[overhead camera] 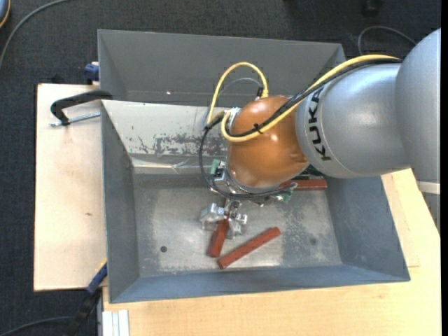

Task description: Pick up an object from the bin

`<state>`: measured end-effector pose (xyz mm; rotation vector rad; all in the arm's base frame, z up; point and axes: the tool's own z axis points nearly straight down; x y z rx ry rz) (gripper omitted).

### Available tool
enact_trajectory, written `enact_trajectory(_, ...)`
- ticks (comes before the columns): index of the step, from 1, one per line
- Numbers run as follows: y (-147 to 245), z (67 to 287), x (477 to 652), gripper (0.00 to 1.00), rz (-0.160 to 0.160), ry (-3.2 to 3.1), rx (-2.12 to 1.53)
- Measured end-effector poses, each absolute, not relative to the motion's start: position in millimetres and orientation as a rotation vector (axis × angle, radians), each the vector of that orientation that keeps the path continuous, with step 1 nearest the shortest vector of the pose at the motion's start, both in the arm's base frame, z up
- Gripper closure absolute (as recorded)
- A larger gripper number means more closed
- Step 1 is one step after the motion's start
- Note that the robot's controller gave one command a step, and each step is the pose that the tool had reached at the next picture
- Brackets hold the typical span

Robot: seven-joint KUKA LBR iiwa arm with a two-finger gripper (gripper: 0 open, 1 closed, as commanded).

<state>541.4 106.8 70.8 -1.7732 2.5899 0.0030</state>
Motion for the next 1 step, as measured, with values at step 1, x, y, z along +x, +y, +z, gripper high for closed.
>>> enact_trajectory(1,118.9,229.4,536.6,1.0,-0.005,2.602,-1.735)
